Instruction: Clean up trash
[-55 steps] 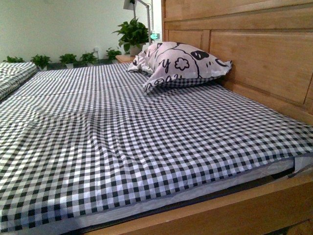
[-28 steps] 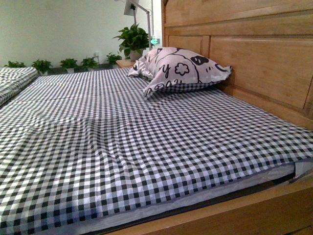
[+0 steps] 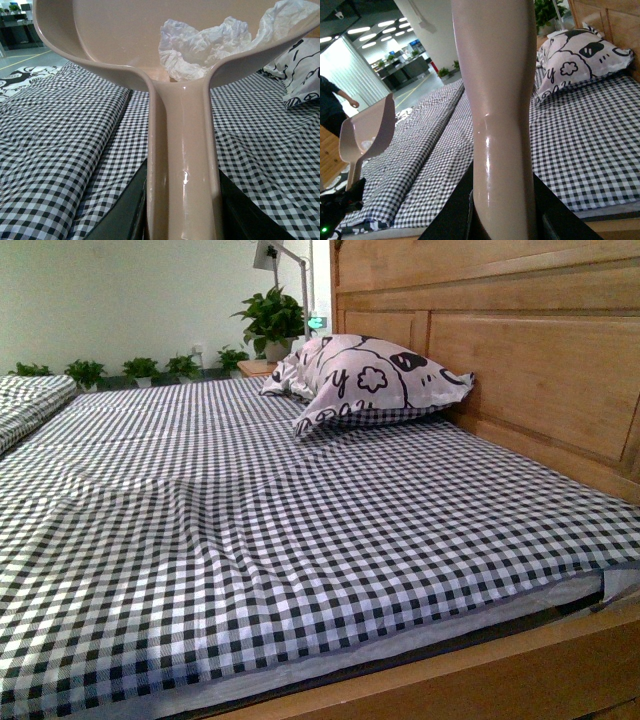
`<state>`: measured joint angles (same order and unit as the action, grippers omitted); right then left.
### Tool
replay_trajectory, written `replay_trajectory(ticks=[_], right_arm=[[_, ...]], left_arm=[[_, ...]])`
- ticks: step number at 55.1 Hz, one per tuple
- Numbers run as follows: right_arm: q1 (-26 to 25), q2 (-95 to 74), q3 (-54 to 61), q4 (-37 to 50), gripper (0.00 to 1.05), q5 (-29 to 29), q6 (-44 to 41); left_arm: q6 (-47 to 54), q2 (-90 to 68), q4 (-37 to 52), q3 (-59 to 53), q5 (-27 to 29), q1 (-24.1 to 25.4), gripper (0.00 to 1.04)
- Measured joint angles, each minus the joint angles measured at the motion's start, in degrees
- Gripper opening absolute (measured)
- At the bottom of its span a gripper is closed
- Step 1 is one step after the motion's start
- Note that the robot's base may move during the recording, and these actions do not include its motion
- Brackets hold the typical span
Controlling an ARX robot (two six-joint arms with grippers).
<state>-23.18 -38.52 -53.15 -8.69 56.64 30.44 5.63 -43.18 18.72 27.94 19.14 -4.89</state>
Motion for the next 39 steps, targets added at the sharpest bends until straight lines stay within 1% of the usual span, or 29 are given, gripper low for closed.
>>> replay_trajectory(ticks=[39], right_arm=[[0.0, 0.0, 0.0, 0.0, 0.19, 0.0, 0.0]], left_arm=[[-0.1, 0.0, 0.0, 0.0, 0.0, 0.0, 0.27]])
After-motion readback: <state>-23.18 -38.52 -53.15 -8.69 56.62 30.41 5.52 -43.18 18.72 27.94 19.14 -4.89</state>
